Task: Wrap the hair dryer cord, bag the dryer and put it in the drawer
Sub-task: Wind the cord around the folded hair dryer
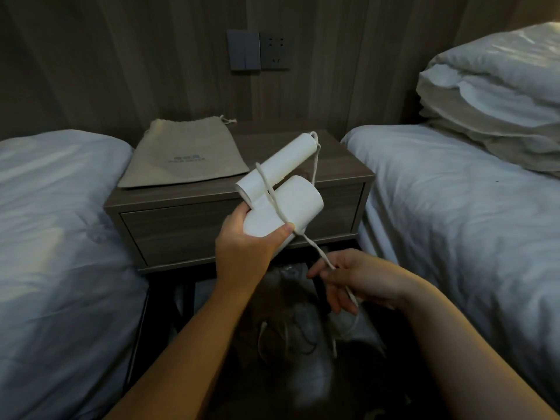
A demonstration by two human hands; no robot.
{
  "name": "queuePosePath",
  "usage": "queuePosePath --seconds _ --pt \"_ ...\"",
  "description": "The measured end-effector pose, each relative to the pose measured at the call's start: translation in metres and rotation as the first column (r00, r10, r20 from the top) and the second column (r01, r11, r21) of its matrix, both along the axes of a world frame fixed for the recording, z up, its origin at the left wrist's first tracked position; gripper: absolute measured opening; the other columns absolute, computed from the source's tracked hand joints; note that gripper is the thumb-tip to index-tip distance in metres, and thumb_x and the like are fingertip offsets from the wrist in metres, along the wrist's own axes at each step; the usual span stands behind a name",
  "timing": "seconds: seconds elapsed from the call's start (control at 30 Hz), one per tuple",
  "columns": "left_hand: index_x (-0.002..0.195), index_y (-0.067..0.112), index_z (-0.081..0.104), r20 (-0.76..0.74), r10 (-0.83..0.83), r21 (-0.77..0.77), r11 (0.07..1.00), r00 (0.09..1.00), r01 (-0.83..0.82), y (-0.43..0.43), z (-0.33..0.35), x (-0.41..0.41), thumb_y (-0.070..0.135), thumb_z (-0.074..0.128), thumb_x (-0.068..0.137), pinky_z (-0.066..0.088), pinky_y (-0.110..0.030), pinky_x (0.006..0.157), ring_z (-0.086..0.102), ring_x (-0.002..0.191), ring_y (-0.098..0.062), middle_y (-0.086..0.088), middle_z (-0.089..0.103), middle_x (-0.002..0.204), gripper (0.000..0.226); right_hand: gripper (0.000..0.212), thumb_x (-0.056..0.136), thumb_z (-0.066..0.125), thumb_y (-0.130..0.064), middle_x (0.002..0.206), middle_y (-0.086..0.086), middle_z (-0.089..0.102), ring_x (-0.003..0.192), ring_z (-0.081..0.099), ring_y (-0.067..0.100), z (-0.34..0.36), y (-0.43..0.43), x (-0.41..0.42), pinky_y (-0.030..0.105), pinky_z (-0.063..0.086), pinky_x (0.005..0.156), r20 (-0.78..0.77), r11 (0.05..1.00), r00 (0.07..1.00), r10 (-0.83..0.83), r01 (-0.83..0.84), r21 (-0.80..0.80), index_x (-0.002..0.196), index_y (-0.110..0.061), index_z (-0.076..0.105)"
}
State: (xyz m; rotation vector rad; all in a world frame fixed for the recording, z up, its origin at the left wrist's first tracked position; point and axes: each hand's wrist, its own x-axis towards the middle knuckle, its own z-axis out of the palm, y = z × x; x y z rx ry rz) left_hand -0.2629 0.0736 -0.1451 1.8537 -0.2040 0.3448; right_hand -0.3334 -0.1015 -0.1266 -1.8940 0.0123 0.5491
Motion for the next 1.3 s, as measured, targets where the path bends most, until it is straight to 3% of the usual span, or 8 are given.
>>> queuePosePath --seconds 0.27,0.33,0.53,0.83,0.93,1.03,1.2,1.3 --pt "0.128 0.014 0.049 0.229 0.023 0.296 0.951 0.973 -0.092 0.001 -0.006 -0.005 0.045 0.078 0.061 0.036 -0.017 0.073 0.042 0.097 -0.006 -0.003 0.054 0.111 0.079 0.022 0.093 0.040 -0.010 0.059 0.004 0.063 0.034 0.048 0.006 0.011 0.002 -0.004 0.016 0.041 0.042 0.045 0.858 0.971 0.233 -0.183 -0.480 0.105 -0.024 0.052" --pt "0.131 0.019 0.047 0.246 -0.025 0.343 0.937 0.969 -0.063 0.001 -0.007 -0.006 0.046 0.078 0.061 0.031 -0.011 0.069 0.043 0.095 -0.006 0.004 0.049 0.107 0.081 0.021 0.092 0.041 -0.009 0.057 0.003 0.063 0.035 0.049 0.006 0.014 0.002 -0.006 0.014 0.040 0.041 0.052 0.841 0.971 0.233 -0.174 -0.512 0.095 -0.027 0.053" --pt "0.129 0.022 0.049 0.214 -0.134 0.546 0.838 0.968 -0.005 0.009 -0.009 -0.002 0.051 0.075 0.063 0.040 -0.030 0.072 0.052 0.098 -0.020 -0.004 0.054 0.108 0.077 0.020 0.090 0.045 -0.009 0.052 0.001 0.063 0.040 0.053 0.009 0.021 -0.006 -0.008 0.015 0.044 0.044 0.147 0.864 0.966 0.213 -0.116 -0.490 0.093 -0.020 0.062" --pt "0.126 0.040 0.046 -0.024 -0.371 0.680 0.675 0.928 0.287 0.015 -0.002 0.004 0.063 0.069 0.060 0.045 -0.032 0.078 0.054 0.097 -0.016 0.003 0.053 0.110 0.074 0.012 0.075 0.070 -0.019 0.065 -0.014 0.066 0.068 0.059 -0.005 0.019 -0.012 -0.001 0.014 0.044 0.061 0.615 0.819 0.786 0.060 0.313 -0.481 0.070 -0.030 0.073" --pt "0.120 0.045 0.047 -0.080 -0.413 0.700 0.625 0.907 0.346 0.014 -0.001 0.004 0.061 0.070 0.060 0.043 -0.029 0.074 0.054 0.094 -0.014 0.006 0.052 0.106 0.067 0.026 0.059 0.079 -0.043 0.051 -0.015 0.055 0.055 0.053 -0.002 0.015 -0.016 0.002 0.019 0.035 0.047 0.683 0.680 0.727 -0.068 0.534 -0.502 0.051 -0.032 0.057" --pt "0.119 0.044 0.047 -0.128 -0.432 0.715 0.584 0.893 0.384 0.015 -0.001 0.006 0.058 0.071 0.060 0.046 -0.034 0.078 0.053 0.097 -0.016 0.004 0.051 0.108 0.065 0.038 0.053 0.080 -0.052 0.047 -0.012 0.051 0.053 0.049 -0.001 0.010 -0.022 0.003 0.023 0.030 0.043 0.685 0.584 0.726 -0.063 0.583 -0.564 0.050 -0.024 0.054" --pt "0.120 0.046 0.046 -0.152 -0.443 0.753 0.527 0.884 0.394 0.021 0.002 0.009 0.058 0.071 0.059 0.045 -0.034 0.077 0.051 0.097 -0.015 0.006 0.049 0.107 0.067 0.023 0.062 0.082 -0.030 0.051 -0.021 0.060 0.053 0.055 -0.005 0.015 -0.023 0.002 0.011 0.039 0.048 0.614 0.786 0.788 -0.038 0.403 -0.469 0.051 -0.031 0.063" --pt "0.122 0.049 0.044 -0.209 -0.441 0.760 0.488 0.873 0.429 0.025 0.003 0.010 0.059 0.070 0.059 0.047 -0.038 0.082 0.050 0.099 -0.015 0.008 0.048 0.109 0.069 0.025 0.077 0.071 -0.009 0.068 -0.007 0.072 0.066 0.066 0.005 0.020 -0.036 -0.002 0.020 0.051 0.063 0.536 0.881 0.843 0.043 0.221 -0.418 0.070 -0.033 0.072"
